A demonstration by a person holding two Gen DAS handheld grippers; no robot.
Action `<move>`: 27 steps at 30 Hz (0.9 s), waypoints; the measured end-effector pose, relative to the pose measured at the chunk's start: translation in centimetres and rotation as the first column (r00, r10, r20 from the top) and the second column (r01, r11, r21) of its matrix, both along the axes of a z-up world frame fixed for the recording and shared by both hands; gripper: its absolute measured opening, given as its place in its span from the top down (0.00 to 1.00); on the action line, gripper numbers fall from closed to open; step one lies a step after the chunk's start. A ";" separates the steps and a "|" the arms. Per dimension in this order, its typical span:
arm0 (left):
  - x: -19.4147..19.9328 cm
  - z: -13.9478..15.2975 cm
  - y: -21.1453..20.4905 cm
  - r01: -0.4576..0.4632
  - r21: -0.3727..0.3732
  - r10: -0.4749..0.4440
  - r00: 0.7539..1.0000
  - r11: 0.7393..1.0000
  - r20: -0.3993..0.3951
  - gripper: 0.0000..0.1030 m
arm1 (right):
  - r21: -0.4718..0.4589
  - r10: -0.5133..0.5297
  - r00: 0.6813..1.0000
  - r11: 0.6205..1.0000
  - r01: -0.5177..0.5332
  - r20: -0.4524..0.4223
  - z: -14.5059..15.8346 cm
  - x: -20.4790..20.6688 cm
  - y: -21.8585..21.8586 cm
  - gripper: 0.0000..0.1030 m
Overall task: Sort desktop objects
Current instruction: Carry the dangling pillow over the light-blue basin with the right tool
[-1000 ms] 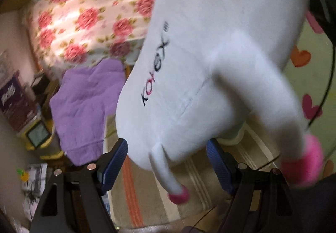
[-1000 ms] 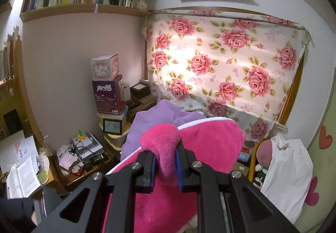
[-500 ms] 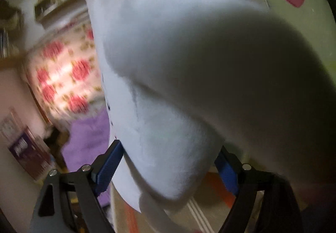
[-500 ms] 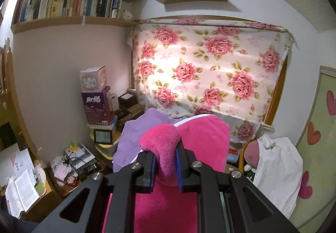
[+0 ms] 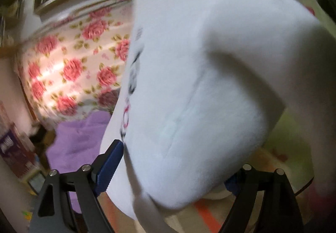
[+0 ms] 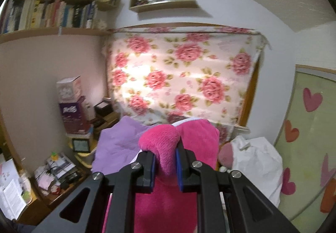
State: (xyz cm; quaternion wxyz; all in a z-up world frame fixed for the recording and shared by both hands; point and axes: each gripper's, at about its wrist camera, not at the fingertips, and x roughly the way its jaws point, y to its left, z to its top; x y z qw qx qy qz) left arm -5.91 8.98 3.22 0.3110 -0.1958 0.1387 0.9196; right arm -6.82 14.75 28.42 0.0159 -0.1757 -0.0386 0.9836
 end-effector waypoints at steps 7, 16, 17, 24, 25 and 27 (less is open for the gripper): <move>-2.6 1.6 0.4 -0.011 0.065 0.006 0.996 0.998 0.085 0.16 | 0.065 -0.074 0.996 0.995 0.077 -0.042 2.5 -0.2 4.3 0.85; -4.4 2.1 -0.3 -0.025 0.030 0.020 0.989 0.999 0.145 0.16 | 0.105 -0.134 0.988 0.984 0.142 -0.075 4.5 -1.3 8.7 0.85; -4.2 2.1 -0.3 -0.028 0.019 0.025 0.989 0.999 0.146 0.16 | 0.105 -0.140 0.988 0.984 0.147 -0.072 4.5 -1.5 9.2 0.85; -3.8 2.6 -1.4 -0.051 -0.033 0.055 0.987 0.998 0.151 0.16 | 0.082 -0.184 0.982 0.979 0.187 -0.047 3.4 -3.4 12.7 0.85; -3.8 2.6 -1.4 -0.054 -0.041 0.060 0.987 0.998 0.148 0.16 | 0.079 -0.186 0.982 0.979 0.189 -0.042 3.2 -3.6 13.1 0.85; -4.0 2.6 -1.4 -0.061 -0.057 0.068 0.988 0.997 0.139 0.16 | 0.080 -0.184 0.982 0.979 0.186 -0.030 2.7 -4.1 13.5 0.85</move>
